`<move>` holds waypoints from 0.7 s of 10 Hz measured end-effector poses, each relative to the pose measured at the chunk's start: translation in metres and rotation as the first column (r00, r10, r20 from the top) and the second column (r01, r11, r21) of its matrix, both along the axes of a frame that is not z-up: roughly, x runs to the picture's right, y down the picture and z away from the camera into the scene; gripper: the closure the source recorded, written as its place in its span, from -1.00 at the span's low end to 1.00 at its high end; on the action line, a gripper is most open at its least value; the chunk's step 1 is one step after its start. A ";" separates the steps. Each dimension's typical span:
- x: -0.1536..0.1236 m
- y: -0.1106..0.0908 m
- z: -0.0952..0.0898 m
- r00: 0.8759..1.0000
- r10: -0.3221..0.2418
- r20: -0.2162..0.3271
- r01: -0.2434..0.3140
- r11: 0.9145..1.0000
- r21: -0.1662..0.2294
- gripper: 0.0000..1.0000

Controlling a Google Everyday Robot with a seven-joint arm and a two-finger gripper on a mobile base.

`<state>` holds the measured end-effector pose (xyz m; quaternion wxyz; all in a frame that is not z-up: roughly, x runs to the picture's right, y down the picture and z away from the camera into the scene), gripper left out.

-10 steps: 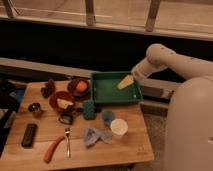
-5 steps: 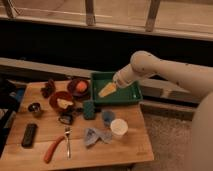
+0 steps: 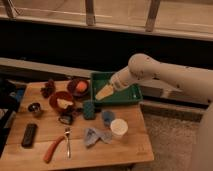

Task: Place banana in table surface

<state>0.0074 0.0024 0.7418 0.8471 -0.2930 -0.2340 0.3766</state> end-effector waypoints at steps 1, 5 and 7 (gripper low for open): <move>-0.011 0.002 0.002 1.000 -0.008 0.024 0.008 1.000 -0.003 -0.60; -0.107 0.010 0.010 0.986 -0.105 0.131 0.102 0.994 0.026 -0.60; -0.145 0.014 0.014 0.974 -0.145 0.172 0.139 0.989 0.046 -0.60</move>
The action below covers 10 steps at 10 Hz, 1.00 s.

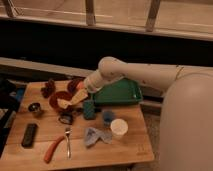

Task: Place banana in table surface

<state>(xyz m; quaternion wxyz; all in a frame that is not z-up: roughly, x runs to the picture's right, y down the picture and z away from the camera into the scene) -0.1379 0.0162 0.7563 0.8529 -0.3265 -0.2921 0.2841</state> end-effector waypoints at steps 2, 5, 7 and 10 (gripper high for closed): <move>-0.037 -0.002 0.009 0.999 -0.026 0.043 0.026 1.000 0.000 -0.60; -0.043 -0.002 0.011 0.999 -0.028 0.045 0.028 1.000 -0.008 -0.60; -0.047 -0.001 0.010 0.998 -0.032 0.051 0.032 0.999 -0.008 -0.60; -0.068 0.002 0.020 0.994 -0.060 0.092 0.060 0.998 -0.001 -0.60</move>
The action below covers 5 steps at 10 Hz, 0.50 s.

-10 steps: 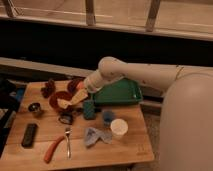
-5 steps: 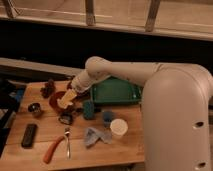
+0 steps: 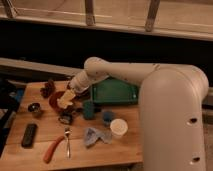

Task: Place banana in table surface

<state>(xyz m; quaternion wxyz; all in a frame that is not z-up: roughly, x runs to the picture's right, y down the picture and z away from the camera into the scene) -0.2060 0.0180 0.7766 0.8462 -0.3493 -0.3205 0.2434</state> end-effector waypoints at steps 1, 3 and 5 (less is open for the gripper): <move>-0.013 0.000 0.005 1.000 -0.013 0.016 0.013 1.000 -0.001 -0.60; -0.044 0.006 0.017 0.997 -0.047 0.056 0.048 0.999 -0.011 -0.60; -0.055 0.017 0.028 0.994 -0.076 0.077 0.079 0.996 -0.031 -0.60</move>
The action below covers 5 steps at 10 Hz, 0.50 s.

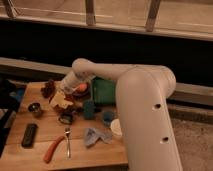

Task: Place banana in table surface

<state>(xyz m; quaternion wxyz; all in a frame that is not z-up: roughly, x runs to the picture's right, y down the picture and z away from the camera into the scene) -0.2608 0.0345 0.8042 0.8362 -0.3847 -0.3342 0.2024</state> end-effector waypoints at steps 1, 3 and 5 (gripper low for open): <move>-0.003 0.007 0.007 1.000 -0.013 0.003 0.013 1.000 -0.014 -0.60; 0.000 0.019 0.019 1.000 -0.026 -0.010 0.026 0.999 -0.039 -0.60; 0.016 0.021 0.030 0.999 -0.017 -0.048 0.014 0.998 -0.054 -0.60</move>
